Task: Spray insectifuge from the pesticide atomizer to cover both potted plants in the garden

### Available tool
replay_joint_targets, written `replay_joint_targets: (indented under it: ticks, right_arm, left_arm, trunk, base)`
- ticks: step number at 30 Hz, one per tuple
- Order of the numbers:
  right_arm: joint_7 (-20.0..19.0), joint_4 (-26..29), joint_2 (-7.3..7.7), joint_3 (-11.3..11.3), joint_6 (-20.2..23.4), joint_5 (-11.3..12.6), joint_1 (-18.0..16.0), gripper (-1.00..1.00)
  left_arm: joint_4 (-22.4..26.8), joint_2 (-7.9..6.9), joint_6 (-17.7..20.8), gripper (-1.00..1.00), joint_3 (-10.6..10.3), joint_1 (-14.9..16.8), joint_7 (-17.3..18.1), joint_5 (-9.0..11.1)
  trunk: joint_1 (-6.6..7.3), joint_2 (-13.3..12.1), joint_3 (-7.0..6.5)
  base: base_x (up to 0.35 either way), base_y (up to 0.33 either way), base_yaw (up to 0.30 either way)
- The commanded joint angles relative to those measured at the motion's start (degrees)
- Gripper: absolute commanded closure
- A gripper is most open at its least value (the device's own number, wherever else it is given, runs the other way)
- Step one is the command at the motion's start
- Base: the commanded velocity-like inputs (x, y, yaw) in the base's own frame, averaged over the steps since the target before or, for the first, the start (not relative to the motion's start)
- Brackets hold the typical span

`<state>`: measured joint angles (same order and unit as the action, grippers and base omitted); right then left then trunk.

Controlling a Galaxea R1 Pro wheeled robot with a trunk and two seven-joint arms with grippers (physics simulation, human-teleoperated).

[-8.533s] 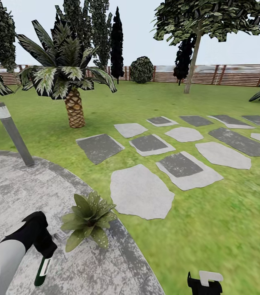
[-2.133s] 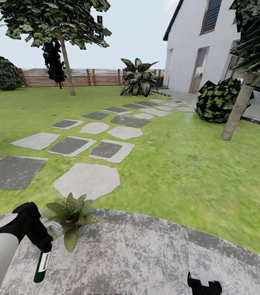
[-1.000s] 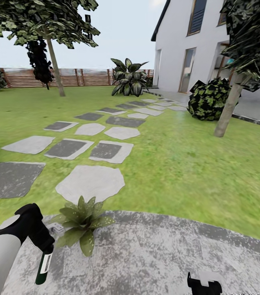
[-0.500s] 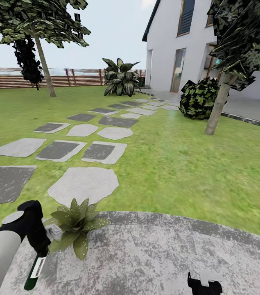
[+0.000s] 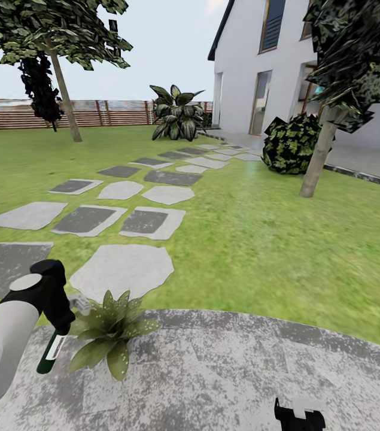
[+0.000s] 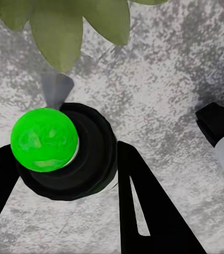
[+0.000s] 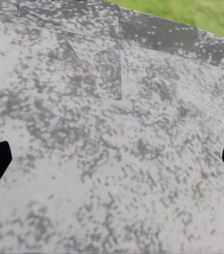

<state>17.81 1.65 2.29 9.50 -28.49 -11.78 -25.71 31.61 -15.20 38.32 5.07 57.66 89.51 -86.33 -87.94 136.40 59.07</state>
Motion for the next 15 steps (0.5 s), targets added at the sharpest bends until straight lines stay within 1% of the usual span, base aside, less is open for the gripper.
replay_joint_targets:
  ticks: [1, 9, 12, 15]
  right_arm:
    - [0.2, -0.1, 0.0, 0.4, -0.2, -0.6, 0.0, -1.0]
    - [0.2, 0.0, 0.0, 0.4, -0.2, -0.6, 0.0, -1.0]
    - [0.3, 0.0, 0.0, 0.4, -0.2, -0.6, 0.0, -1.0]
    - [0.3, 0.0, 0.0, 0.4, -0.2, -0.5, 0.0, -1.0]
  left_arm:
    - [0.0, 0.06, 0.6, 1.0, 0.3, 0.0, 0.5, -0.6]
    - [0.0, 0.22, 0.6, 1.0, 0.3, -0.4, 0.5, -0.8]
    - [-0.5, 0.92, 0.6, 1.0, 0.2, -0.6, 0.5, -0.8]
    - [-0.8, 1.42, 0.4, 1.0, 0.2, -0.7, 0.5, -0.9]
  trunk:
    - [0.0, 0.0, 0.05]
    - [0.0, 0.0, 0.05]
    - [0.0, 0.0, 0.05]
    - [0.0, 0.0, 0.05]
  base:
    - [0.18, 0.102, 0.0]
    - [0.268, 0.161, 0.0]
    - [0.092, 0.057, -0.035]
    - [0.017, 0.011, -0.201]
